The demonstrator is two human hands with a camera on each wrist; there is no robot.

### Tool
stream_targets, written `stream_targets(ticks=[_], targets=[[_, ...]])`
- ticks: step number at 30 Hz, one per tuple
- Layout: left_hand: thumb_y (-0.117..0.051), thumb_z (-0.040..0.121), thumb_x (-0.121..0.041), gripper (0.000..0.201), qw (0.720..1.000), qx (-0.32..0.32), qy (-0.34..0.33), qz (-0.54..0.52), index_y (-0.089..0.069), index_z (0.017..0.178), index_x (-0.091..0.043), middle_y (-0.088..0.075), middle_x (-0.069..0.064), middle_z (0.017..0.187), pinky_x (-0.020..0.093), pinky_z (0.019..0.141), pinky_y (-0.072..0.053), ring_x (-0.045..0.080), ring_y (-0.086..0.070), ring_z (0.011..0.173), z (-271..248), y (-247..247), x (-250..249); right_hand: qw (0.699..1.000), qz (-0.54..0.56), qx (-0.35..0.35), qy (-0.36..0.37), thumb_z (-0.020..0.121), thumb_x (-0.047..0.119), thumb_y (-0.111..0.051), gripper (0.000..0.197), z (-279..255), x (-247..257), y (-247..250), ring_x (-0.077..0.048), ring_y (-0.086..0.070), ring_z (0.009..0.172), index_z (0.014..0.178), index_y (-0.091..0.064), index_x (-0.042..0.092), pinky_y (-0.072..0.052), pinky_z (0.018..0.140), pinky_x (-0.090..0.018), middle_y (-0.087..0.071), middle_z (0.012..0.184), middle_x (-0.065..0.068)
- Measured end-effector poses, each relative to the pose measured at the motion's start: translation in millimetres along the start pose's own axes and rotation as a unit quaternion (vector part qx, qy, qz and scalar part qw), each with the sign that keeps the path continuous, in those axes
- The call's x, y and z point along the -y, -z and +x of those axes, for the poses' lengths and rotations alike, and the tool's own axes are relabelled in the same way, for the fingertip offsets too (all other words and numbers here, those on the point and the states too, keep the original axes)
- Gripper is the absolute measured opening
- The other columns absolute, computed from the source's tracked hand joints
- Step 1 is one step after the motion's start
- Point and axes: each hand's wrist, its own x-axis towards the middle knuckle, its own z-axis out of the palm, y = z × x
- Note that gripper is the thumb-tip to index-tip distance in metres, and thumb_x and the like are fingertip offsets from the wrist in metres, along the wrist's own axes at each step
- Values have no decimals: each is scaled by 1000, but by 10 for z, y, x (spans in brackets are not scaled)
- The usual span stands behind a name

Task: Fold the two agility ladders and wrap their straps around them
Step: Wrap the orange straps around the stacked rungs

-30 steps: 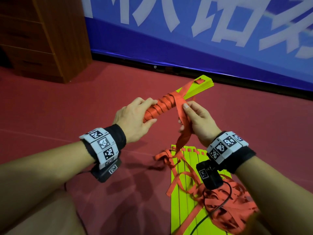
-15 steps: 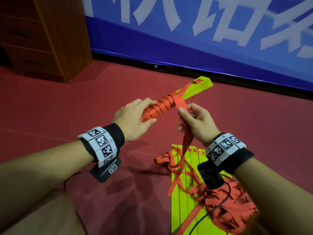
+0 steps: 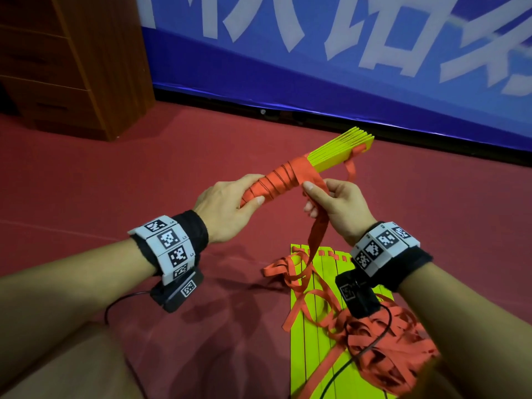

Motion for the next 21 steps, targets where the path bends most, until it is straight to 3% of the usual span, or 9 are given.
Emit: stream_targets(ticks=[4, 7, 12, 17, 21], targets=[[-49, 98, -47, 29, 999, 17, 10, -38, -54, 126, -38, -68, -4, 82, 40, 72, -54, 19, -64, 73, -14, -14, -25, 1000, -12, -16, 23, 101, 28, -60, 30, 25, -23, -7, -10, -55, 49, 76, -61, 12, -46, 55, -20, -64, 57, 0], [-43, 90, -56, 34, 997, 20, 15, -77, -56, 116, -38, -71, -2, 81, 45, 72, -57, 20, -69, 72, 2, -26, -13, 999, -17, -21, 28, 105, 31, -54, 40, 28, -22, -5, -12, -55, 50, 71, -60, 12, -45, 54, -20, -64, 58, -1], [-55, 101, -38, 15, 989, 32, 22, -144, -63, 111, -30, -74, -1, 78, 42, 73, -60, 12, -73, 65, -8, -16, -46, 999, -21, -20, 34, 104, 27, -57, 32, 53, -80, 44, -10, -57, 51, 77, -59, 8, -47, 57, -20, -67, 59, 2], [-56, 103, -30, 13, 974, 56, 40, -215, -65, 108, -23, -75, 4, 80, 33, 66, -58, 17, -75, 65, -25, 17, -135, 998, -31, -49, 26, 101, 32, -62, 39, 70, -128, 86, -9, -55, 48, 70, -58, 8, -45, 56, -17, -64, 55, 0], [-57, 104, -28, 14, 960, 73, 52, -266, -67, 105, -19, -75, 10, 84, 47, 73, -62, 25, -76, 68, -38, 0, -135, 997, -37, -62, 26, 99, 35, -63, 40, 86, -151, 108, -8, -52, 47, 68, -57, 11, -44, 53, -17, -61, 54, 0]])
